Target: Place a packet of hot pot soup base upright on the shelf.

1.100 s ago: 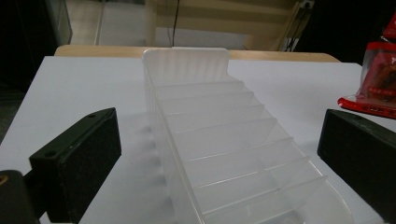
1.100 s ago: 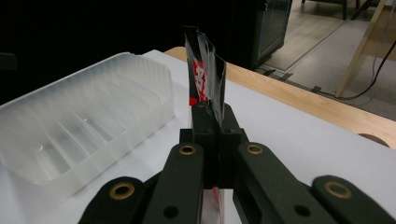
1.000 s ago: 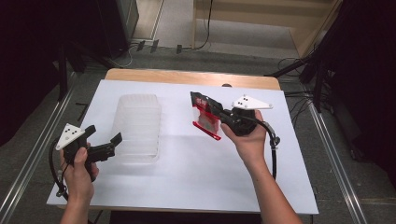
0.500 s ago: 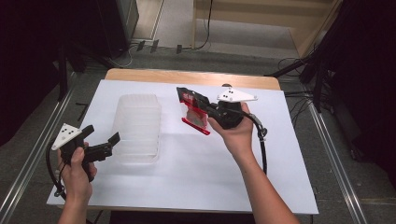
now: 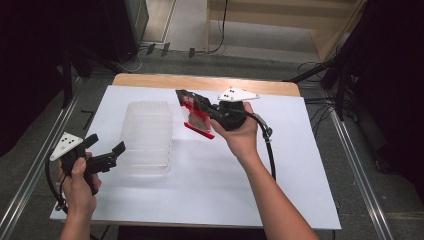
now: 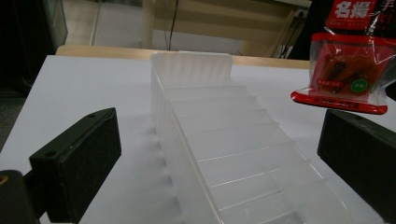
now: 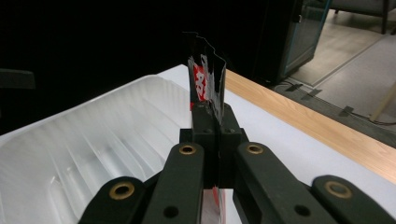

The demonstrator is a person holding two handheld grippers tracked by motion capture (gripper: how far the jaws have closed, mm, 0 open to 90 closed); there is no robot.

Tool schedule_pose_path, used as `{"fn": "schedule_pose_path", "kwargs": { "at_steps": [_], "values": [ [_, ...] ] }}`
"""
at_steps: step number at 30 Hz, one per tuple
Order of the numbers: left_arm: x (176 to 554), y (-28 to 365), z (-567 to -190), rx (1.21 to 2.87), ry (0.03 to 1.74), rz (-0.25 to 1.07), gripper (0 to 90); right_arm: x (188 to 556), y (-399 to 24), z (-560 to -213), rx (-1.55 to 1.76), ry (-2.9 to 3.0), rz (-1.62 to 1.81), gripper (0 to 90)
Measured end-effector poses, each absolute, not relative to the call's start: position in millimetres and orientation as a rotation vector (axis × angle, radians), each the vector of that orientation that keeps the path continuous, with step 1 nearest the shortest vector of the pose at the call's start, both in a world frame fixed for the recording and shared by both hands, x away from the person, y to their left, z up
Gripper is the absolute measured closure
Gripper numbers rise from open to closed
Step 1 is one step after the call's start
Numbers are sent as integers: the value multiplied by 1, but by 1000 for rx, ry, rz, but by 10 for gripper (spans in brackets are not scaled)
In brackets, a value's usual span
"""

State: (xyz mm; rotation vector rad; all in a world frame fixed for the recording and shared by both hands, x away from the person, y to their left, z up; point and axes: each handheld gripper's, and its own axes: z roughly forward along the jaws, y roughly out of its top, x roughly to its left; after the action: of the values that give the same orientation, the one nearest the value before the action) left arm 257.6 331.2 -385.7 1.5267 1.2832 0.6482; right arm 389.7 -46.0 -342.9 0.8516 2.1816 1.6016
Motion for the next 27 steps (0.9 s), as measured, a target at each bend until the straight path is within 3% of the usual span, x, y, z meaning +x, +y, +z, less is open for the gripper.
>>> {"fn": "schedule_pose_path", "kwargs": {
  "at_steps": [27],
  "values": [
    [257,333,-385,1517,1280,641,0,408,5,-342,770,2249,1682,900]
  ]
}}
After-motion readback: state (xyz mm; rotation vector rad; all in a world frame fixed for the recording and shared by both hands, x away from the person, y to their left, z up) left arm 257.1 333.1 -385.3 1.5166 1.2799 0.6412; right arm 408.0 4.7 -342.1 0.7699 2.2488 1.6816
